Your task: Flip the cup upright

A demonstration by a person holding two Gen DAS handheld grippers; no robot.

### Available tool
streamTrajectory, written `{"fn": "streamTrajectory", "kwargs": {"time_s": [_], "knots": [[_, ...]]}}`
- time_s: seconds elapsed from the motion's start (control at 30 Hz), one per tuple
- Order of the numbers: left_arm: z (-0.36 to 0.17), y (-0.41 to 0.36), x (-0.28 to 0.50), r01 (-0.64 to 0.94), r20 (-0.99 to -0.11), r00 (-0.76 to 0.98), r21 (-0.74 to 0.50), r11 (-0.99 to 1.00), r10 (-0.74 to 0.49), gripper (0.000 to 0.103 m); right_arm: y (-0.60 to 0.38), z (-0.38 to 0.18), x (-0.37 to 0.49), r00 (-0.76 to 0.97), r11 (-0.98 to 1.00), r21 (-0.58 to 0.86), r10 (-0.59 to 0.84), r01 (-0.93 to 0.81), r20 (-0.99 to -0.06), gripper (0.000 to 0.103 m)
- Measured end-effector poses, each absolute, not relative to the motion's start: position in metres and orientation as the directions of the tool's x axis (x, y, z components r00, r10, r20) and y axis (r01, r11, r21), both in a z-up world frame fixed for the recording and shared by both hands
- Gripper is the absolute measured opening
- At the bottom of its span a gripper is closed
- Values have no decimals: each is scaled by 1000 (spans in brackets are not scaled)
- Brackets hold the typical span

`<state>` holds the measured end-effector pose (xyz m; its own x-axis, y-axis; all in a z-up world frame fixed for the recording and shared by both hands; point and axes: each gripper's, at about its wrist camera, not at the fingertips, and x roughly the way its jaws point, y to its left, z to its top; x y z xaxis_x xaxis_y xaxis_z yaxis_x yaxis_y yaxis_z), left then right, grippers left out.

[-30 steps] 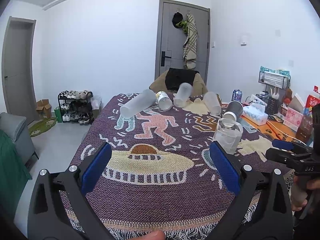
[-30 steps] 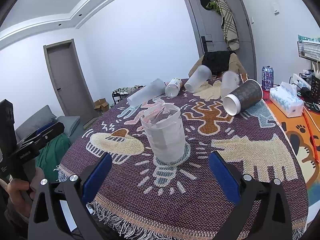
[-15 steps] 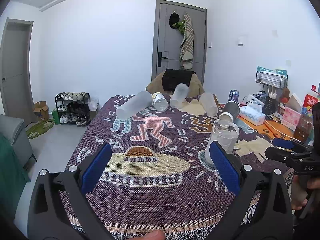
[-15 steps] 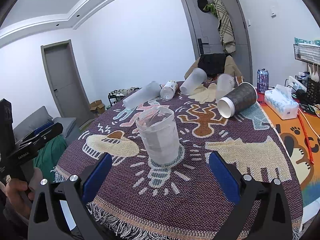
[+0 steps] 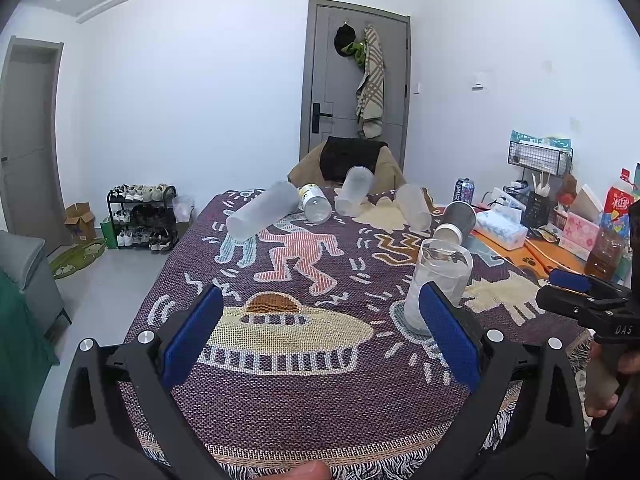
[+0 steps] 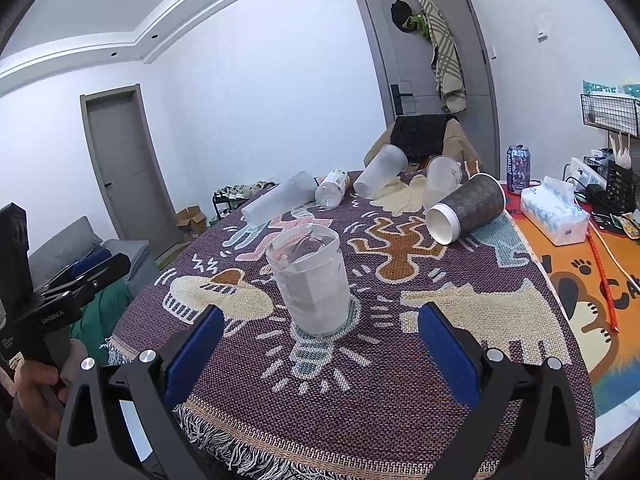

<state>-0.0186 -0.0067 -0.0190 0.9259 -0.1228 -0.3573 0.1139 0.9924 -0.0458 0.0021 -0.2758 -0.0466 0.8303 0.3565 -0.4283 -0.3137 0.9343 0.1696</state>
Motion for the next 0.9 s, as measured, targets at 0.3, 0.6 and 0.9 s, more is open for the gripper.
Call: {"fn": "streamTrajectory", "kwargs": {"time_s": [0.3,0.6,0.9], "knots": [[-20,-8,-18,119,-361,924,-46,992,-128,98,-278,-47,1,834,938,169,347,-303,-430,95],[-22,-7,-17,120,-355,925,-60,991,-133,97,-274,-50,5,828,940,160,341,-302,-445,95],[-30,8,-5,96,-379,916,-107,990,-130,97,-251,-59,34,771,937,129,341,-325,-538,95]]}}
